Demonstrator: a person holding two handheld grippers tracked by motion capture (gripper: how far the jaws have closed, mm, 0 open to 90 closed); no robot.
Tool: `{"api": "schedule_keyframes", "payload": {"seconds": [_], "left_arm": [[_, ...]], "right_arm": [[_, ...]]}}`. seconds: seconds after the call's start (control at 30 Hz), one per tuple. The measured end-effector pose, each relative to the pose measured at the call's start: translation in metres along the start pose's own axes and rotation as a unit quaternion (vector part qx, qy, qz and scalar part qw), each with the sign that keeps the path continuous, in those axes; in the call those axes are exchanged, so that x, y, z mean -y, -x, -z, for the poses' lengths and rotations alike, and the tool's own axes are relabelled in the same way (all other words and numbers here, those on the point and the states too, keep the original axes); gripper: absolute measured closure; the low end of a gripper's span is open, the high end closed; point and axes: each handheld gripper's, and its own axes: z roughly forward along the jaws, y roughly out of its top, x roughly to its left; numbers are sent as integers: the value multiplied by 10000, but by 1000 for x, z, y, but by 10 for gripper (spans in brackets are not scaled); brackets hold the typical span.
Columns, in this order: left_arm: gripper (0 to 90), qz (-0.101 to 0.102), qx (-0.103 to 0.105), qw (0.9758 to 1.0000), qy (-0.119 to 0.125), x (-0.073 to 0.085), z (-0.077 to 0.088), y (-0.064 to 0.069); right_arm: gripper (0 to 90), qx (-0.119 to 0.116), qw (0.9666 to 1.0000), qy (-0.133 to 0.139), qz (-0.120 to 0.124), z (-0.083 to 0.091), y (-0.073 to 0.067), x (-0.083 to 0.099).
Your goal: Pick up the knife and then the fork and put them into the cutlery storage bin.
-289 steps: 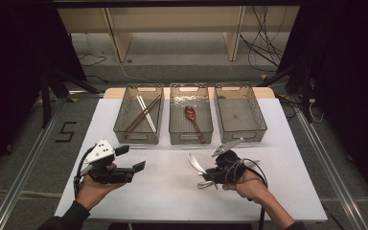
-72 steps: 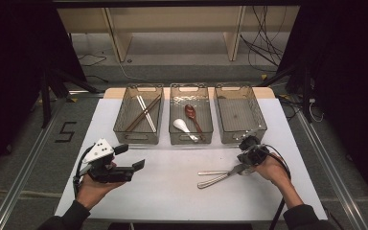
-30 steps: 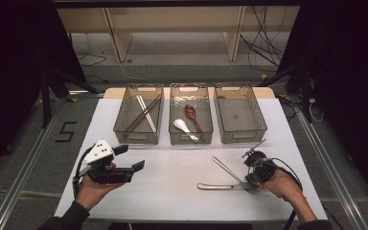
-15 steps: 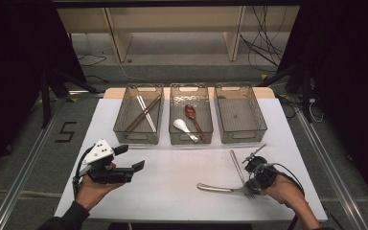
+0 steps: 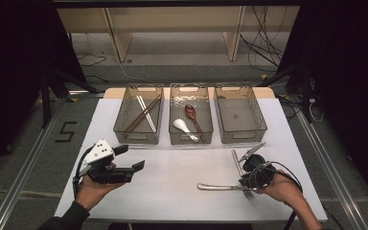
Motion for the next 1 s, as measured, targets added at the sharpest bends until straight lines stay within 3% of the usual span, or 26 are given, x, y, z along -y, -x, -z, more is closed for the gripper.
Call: {"api": "schedule_keyframes", "payload": {"seconds": [0.13,0.37,0.63,1.0], "left_arm": [[162,-3,1,10000,-5,0,0,0],[162,-2,10,10000,-10,0,0,0],[162,-1,10,10000,1,0,-1,0],[162,-2,10,10000,10,0,-1,1]], "right_arm": [[562,-149,9993,121,317,-2,-7,-8],[422,-187,9970,-30,757,-12,-20,-18],[442,-160,9934,-342,1084,-26,-26,-25],[533,-148,9902,-573,1263,-33,-26,-24]]}}
